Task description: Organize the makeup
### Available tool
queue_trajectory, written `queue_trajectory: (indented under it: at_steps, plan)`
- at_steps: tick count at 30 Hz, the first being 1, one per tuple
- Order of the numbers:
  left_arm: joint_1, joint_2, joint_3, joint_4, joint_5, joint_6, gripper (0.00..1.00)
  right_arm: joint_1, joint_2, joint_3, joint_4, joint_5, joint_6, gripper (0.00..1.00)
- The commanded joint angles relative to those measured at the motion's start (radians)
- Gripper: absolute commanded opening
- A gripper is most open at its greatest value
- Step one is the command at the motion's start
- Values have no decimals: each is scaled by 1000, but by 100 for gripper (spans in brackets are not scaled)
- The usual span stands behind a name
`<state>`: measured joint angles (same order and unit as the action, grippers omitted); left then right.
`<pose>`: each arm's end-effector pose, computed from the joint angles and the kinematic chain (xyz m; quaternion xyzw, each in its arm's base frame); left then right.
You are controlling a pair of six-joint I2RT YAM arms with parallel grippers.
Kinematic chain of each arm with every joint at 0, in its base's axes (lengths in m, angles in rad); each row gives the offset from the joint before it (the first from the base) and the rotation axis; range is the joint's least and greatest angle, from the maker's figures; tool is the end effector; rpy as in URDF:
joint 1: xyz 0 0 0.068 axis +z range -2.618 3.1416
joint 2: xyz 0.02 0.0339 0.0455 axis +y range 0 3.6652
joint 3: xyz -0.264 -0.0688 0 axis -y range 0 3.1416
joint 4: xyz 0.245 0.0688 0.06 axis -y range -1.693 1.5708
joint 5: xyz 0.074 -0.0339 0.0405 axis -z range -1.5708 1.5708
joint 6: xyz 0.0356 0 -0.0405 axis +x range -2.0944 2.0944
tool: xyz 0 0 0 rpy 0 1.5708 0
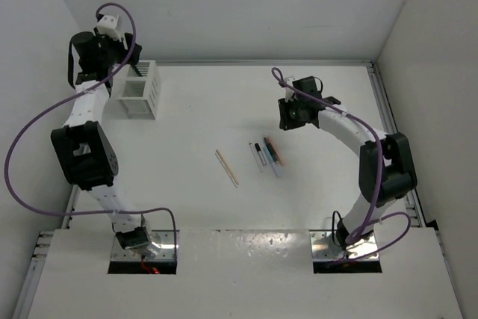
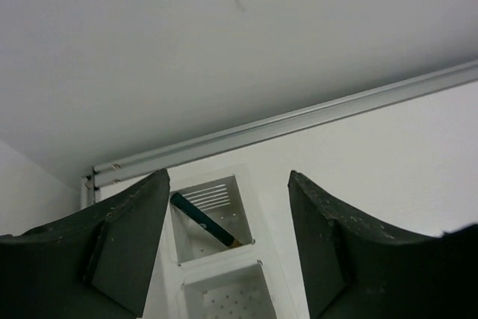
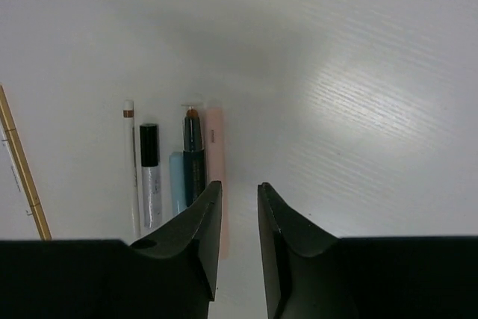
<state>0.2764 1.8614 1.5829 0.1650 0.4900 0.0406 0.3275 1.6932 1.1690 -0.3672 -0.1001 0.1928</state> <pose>0.4398 0.1073 0.3448 0.0752 0.7378 -0.0767 0.6664 0.3427 0.1202 0.2197 -0.0800 0.9384 0.1312 0.3095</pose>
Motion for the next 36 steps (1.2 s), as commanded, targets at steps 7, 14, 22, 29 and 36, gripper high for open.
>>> queue_trajectory:
  at_steps: [7,14,22,29,36]
  plan:
    - [-42,-364,-250,-341,193,242,71,-1,118,9,-99,-58,8,32]
    - [-144,-564,-506,-341,9,331,71,11,117,-81,-76,-66,33,35]
    - [-154,-619,-584,-351,-10,297,71,50,82,-127,-82,-35,37,35]
    - [-163,-619,-595,-351,-10,297,71,70,114,-141,-85,6,51,34]
    - [-172,-619,-595,-341,-10,297,71,71,198,-82,-110,92,36,27]
